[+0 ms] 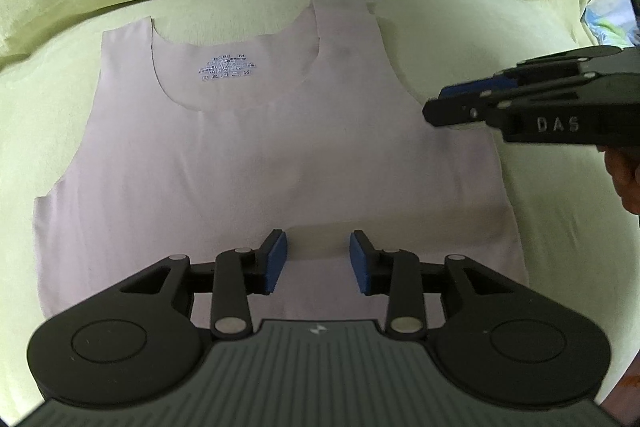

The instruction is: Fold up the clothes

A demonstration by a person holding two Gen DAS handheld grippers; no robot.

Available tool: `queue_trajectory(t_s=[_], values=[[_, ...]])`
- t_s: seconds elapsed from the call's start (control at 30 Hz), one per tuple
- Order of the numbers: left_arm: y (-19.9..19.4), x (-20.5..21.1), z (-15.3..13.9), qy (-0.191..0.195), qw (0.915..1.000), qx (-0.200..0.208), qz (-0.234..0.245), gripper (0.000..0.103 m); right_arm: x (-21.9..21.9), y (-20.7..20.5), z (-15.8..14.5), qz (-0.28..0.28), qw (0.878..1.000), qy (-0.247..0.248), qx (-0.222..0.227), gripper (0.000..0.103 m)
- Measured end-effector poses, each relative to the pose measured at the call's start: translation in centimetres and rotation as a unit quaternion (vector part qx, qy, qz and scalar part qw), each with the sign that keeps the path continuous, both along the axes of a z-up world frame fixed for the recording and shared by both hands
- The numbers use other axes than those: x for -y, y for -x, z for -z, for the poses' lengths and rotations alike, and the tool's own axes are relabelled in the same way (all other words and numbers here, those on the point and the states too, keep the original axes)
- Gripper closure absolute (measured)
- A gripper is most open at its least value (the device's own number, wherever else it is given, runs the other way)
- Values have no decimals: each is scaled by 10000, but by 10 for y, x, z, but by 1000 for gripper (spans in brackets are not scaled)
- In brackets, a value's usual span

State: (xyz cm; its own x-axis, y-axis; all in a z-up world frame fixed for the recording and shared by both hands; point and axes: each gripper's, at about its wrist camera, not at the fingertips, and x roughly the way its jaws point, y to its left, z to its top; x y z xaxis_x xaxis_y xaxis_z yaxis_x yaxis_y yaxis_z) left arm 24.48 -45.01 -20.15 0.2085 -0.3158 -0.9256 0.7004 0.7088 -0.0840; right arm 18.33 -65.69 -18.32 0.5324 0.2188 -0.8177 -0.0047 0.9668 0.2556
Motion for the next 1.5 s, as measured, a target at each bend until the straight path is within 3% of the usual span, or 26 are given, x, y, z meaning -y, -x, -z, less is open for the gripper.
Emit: queue_trajectory(t_s=[0.33,0.5,0.9,1.3,1.5], values=[[-1,0,1,28,10000,7,8,60,0,-4,7,-272,9996,-98,-53,86],[-2,0,2,43,10000,-7,15,60,3,-4,8,-290,9994,-185,-72,97],[-6,4,0,234,9997,-26,-1,59,15,-10,14,-267,9982,-522,-136,102],[-14,23,-2,453,9989,-8,79,59,-3,8,0,62,9990,429,97,103],[-17,31,5,441,9989,52,139,59,-7,9,9,296,9980,559,25,103]])
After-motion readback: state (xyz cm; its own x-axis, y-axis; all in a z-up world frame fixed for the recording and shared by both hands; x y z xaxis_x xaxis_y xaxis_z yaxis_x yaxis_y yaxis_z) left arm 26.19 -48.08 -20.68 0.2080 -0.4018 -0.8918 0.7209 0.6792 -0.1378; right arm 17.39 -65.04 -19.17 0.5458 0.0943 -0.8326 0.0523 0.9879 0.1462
